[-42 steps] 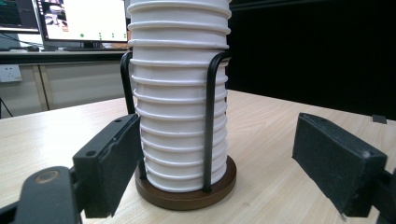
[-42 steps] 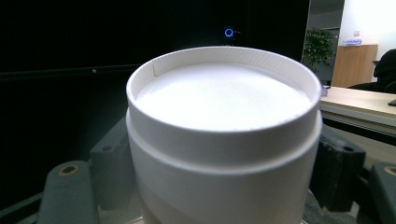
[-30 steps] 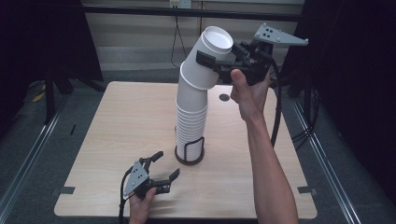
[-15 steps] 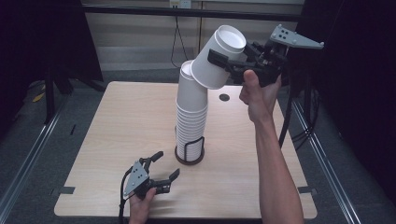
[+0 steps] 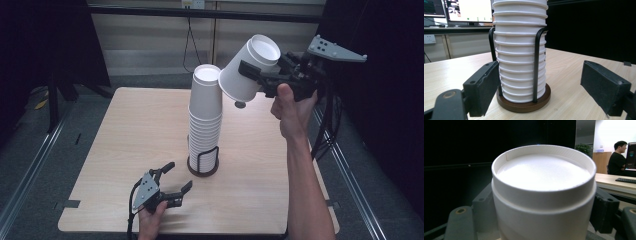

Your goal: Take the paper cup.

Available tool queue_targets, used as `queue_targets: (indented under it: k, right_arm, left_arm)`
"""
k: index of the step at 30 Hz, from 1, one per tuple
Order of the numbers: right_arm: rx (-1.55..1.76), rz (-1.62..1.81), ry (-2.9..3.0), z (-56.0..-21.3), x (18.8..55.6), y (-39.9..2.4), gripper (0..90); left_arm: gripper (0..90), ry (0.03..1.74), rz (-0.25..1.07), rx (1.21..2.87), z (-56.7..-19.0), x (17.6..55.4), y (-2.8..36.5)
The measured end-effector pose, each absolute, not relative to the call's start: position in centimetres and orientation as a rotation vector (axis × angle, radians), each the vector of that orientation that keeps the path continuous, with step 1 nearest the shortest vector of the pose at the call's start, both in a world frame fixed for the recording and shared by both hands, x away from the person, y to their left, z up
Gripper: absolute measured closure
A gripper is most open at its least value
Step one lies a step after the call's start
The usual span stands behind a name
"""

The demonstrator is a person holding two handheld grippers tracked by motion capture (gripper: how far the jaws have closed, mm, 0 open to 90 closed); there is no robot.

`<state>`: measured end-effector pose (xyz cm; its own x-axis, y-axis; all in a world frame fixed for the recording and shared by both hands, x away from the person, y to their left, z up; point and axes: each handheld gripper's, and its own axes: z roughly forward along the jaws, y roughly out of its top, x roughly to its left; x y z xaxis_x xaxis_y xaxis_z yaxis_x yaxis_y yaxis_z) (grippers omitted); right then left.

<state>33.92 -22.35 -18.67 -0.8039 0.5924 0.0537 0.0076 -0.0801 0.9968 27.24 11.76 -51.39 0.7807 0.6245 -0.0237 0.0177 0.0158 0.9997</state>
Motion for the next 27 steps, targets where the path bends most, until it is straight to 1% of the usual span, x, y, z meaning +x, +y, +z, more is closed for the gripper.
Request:
queue_targets:
  k: [9, 12, 13, 17, 21, 27]
  right_arm:
    - [0.689, 1.915, 1.781, -20.0, 33.2, -24.3, 23.1]
    - [0.705, 1.905, 1.786, -20.7, 33.1, -24.9, 23.2]
    - [0.714, 1.903, 1.783, -21.0, 33.0, -25.1, 23.2]
    - [0.737, 1.886, 1.793, -21.8, 32.6, -25.7, 23.2]
    - [0.755, 1.878, 1.804, -22.9, 32.2, -26.1, 23.2]
    - [0.79, 1.87, 1.835, -25.1, 31.4, -26.3, 23.2]
  left_arm:
    - [15.4, 0.56, 0.511, 1.507, -51.3, 27.3, 11.7]
    - [15.4, 0.578, 0.467, 1.487, -51.4, 27.3, 11.6]
    - [15.4, 0.571, 0.474, 1.492, -51.3, 27.3, 11.7]
    - [15.4, 0.556, 0.48, 1.502, -50.7, 27.4, 11.8]
    - [15.6, 0.56, 0.446, 1.499, -50.0, 27.2, 11.6]
    - [15.9, 0.521, 0.434, 1.537, -49.0, 27.1, 11.1]
